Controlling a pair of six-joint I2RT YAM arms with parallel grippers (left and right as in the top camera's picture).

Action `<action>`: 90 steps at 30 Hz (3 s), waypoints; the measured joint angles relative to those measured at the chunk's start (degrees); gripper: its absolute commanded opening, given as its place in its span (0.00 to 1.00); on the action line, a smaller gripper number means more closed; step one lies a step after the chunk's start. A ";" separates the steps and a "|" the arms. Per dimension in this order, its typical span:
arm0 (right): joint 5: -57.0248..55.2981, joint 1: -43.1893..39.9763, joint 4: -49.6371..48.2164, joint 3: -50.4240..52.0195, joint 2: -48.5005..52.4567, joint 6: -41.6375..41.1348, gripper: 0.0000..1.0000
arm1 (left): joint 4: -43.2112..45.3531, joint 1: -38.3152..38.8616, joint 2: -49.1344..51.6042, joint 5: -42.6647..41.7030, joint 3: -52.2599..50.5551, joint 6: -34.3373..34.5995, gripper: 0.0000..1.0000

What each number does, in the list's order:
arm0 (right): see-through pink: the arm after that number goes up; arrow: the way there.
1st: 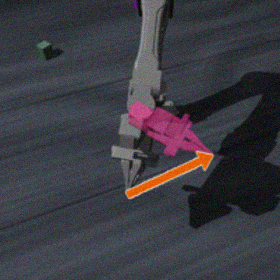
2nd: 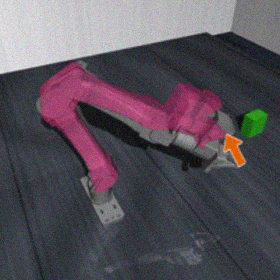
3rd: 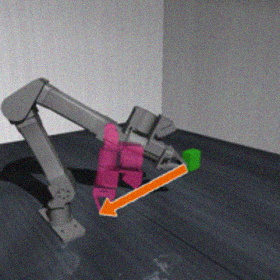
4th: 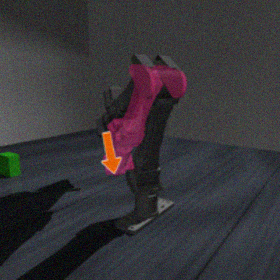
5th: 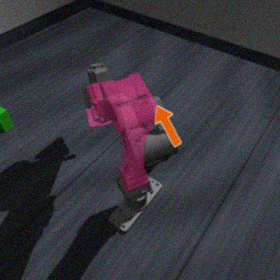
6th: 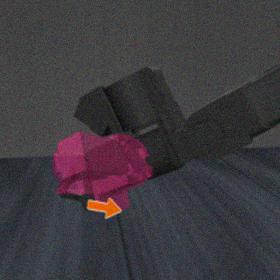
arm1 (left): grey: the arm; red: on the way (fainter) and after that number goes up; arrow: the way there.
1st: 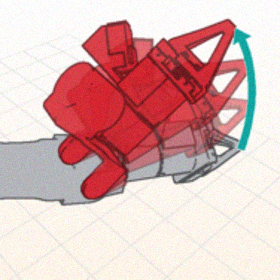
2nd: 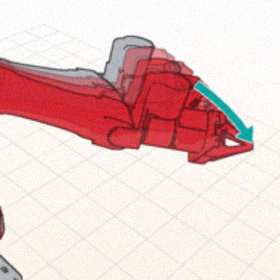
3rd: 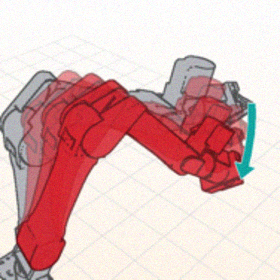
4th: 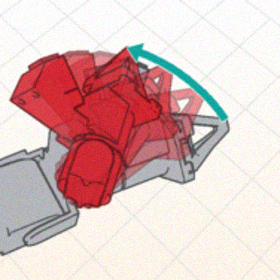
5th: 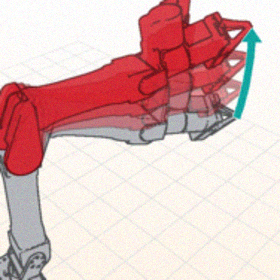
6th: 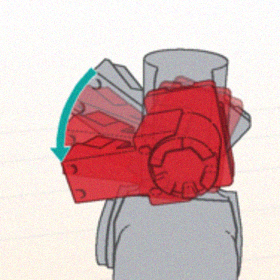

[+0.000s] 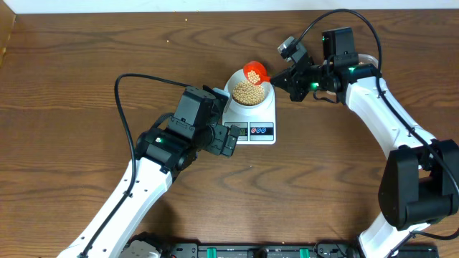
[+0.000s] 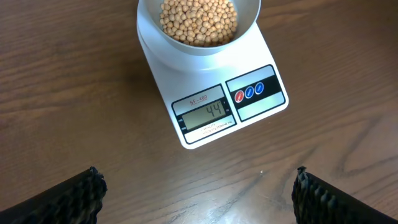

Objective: Scoop item into bowl and weigh 50g on scale

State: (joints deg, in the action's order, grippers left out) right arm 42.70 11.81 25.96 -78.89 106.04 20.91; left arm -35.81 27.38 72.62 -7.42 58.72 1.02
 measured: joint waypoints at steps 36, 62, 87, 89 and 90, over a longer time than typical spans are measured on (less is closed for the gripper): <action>-9.62 5.14 0.61 0.00 0.00 14.19 0.01 | 0.00 0.00 0.00 -0.02 0.00 0.00 0.98; -8.94 5.14 0.59 0.00 0.00 14.29 0.01 | 0.00 0.00 0.00 -0.02 0.00 0.00 0.98; -8.92 5.14 -0.07 0.00 0.00 14.53 0.01 | 0.00 0.00 0.00 -0.02 0.00 0.00 0.98; -8.57 5.09 -1.05 0.00 0.00 14.51 0.01 | 0.00 0.00 0.00 -0.02 0.00 0.00 0.98; -8.17 4.98 -1.92 0.00 0.00 14.47 0.01 | 0.00 0.00 0.00 -0.02 0.00 0.00 0.98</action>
State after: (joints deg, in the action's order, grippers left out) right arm 34.52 16.80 24.03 -78.89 106.04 35.38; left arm -35.81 27.38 72.62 -7.44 58.72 1.02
